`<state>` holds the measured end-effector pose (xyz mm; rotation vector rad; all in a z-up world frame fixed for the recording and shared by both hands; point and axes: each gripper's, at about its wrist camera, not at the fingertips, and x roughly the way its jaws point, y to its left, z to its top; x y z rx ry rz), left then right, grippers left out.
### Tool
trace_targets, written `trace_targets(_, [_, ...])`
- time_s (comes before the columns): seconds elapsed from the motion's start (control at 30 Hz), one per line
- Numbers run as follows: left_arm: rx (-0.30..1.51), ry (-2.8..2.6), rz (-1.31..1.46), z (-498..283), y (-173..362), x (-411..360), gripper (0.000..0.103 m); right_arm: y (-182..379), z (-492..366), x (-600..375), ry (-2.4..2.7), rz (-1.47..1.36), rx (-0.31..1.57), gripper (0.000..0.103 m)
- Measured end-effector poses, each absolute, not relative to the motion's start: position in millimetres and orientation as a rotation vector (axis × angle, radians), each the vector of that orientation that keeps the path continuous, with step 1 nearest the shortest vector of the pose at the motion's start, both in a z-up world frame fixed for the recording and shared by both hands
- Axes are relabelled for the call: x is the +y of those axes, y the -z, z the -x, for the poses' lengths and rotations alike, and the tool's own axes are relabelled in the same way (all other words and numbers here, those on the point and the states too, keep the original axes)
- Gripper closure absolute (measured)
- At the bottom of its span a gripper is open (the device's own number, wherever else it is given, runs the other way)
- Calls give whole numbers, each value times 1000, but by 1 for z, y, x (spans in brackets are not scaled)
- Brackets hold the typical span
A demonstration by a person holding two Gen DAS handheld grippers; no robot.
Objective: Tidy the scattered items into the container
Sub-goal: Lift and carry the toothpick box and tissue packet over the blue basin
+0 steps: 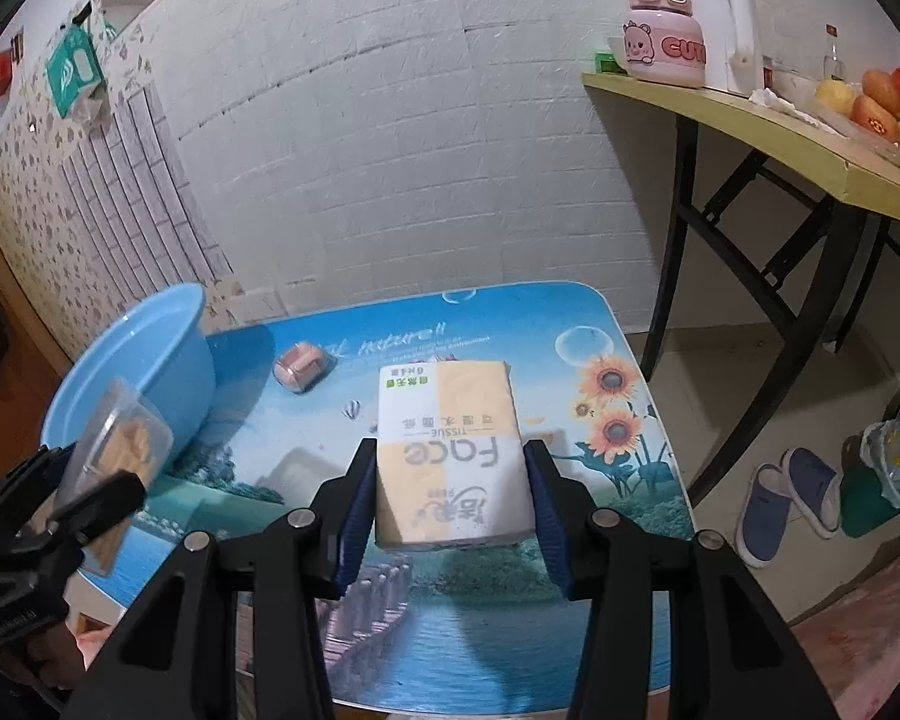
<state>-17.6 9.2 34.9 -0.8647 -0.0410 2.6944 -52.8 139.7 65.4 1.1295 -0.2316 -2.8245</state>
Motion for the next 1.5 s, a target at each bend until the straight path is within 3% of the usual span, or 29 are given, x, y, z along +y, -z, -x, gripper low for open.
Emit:
trace_targets(0.43, [-115, -2872, 825, 18, -67, -61, 44, -85, 63, 102, 2759, -1047, -178, 55])
trace_targets(0.93, [-199, -3069, 955, 48, -53, -153, 44, -119, 78, 11, 2629, -911, -92, 54])
trace_targets(1.5, [-142, -2998, 1107, 71, -30, -170, 44, -119, 86, -57, 2526, -919, -43, 54])
